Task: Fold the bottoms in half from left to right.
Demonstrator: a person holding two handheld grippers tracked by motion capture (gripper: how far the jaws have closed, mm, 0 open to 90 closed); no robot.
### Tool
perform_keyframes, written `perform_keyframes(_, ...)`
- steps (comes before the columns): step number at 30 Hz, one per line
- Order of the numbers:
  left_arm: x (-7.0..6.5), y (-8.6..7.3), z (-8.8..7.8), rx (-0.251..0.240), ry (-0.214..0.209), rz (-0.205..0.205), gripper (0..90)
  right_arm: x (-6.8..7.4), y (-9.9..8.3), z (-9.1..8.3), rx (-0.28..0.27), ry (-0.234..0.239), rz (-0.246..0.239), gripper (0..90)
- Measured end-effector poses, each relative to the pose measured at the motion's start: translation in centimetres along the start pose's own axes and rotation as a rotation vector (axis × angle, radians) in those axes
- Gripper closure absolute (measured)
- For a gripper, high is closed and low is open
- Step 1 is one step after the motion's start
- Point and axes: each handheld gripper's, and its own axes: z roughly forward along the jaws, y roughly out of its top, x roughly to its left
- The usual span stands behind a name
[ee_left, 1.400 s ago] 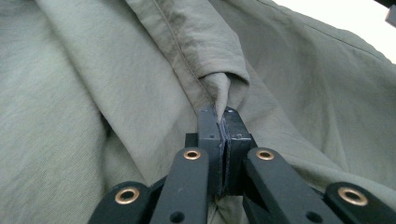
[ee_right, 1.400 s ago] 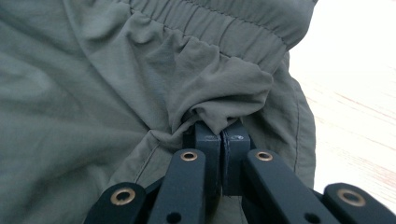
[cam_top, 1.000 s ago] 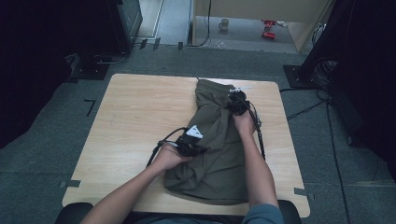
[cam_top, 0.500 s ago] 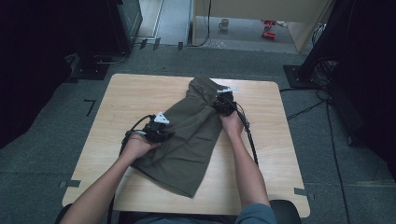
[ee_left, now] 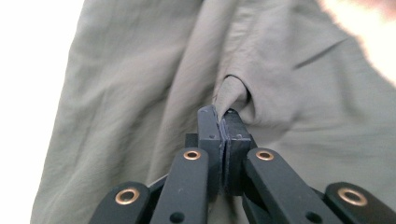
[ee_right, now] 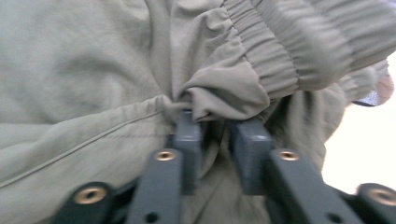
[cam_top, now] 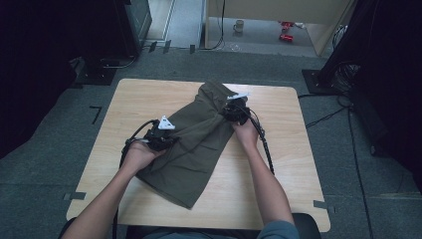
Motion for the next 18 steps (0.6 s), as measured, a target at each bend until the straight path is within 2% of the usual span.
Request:
perform_keyframes(5, -2.3, 0.8, -2.8, -0.06, -0.029, 0.029, 89.5, -0.4, -0.3, -2.3, -0.027, 0.018, -0.005, 56.0)
perform_keyframes(7, -3.2, 0.9, -3.4, -0.073, -0.054, 0.033, 89.4, -0.5, -0.4, -3.4, -0.022, 0.06, 0.007, 53.6)
perform_keyframes(9, -4.1, 1.0, -3.5, -0.078, -0.097, 0.026, 89.3, -0.4, -0.8, -4.3, -0.055, 0.073, 0.001, 53.3)
perform_keyframes(12, -5.1, 1.0, -3.2, -0.068, -0.136, 0.022, 89.2, -0.2, -1.4, -5.2, -0.068, 0.096, 0.003, 52.0)
perform_keyframes(18, -7.2, 1.0, -2.3, -0.063, -0.207, 0.029, 88.5, -0.5, -2.6, -6.6, -0.133, 0.098, 0.024, 50.5)
